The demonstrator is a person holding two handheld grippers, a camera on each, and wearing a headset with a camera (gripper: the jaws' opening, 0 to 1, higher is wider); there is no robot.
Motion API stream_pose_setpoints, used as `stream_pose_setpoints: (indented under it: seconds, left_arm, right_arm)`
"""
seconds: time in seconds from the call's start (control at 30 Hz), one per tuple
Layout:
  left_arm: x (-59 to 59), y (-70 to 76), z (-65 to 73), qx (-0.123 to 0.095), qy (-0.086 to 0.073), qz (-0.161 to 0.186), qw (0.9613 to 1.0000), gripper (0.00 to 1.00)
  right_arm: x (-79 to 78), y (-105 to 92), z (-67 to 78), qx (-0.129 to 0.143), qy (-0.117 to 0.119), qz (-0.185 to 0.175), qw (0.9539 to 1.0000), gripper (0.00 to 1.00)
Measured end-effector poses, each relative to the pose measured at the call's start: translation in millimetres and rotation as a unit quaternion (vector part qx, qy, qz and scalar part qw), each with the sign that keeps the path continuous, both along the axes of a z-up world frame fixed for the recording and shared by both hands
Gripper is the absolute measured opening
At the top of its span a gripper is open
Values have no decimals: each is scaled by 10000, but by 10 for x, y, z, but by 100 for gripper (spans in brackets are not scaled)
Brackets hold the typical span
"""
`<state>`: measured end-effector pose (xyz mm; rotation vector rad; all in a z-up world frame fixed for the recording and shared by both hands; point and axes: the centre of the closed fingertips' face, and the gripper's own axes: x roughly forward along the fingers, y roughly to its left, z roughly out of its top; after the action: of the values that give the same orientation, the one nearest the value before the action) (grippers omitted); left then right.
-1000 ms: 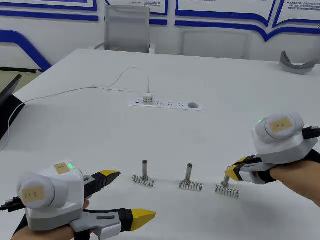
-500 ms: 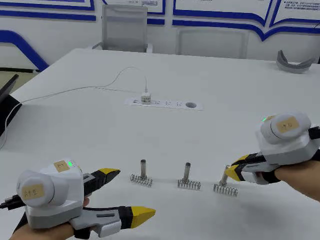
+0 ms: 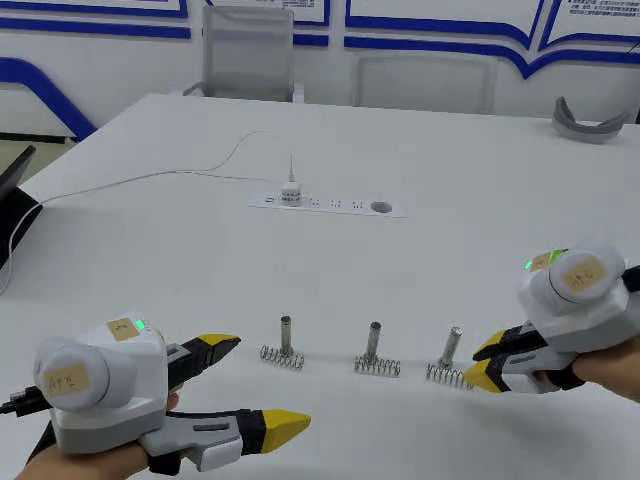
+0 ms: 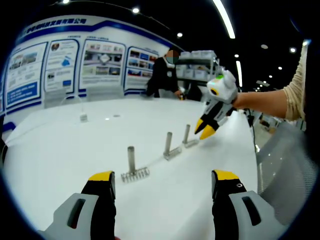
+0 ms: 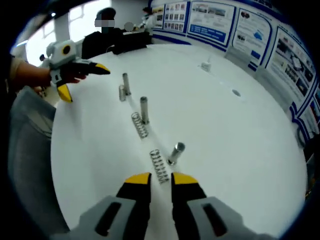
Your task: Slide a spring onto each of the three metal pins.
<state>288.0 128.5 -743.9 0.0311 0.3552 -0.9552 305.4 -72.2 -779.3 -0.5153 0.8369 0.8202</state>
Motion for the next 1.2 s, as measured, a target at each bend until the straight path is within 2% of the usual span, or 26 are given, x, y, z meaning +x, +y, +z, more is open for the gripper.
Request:
stream_pose_setpoints:
  seconds: [0.1,0.2,0.77,1.07,1.2]
  left_arm:
    - [-2,3,0,10,2,3,10000,80]
    - [-5,9,0,19,6,8,10000,80]
    - [-36,8,-11,46,1,-4,10000,80]
    - [-90,-47,-22,62,-5,-128,9999,80]
    - [-133,-91,-36,75,-11,-192,9998,79]
  right_arm:
    - [-3,9,-73,-149,106,244,9995,17]
    - [20,23,-106,-327,88,440,9985,17]
    - [17,26,-280,-799,490,983,9907,15]
    - [-2,25,-276,-731,633,918,9911,12]
    - [-74,54,-236,-715,629,977,9906,12]
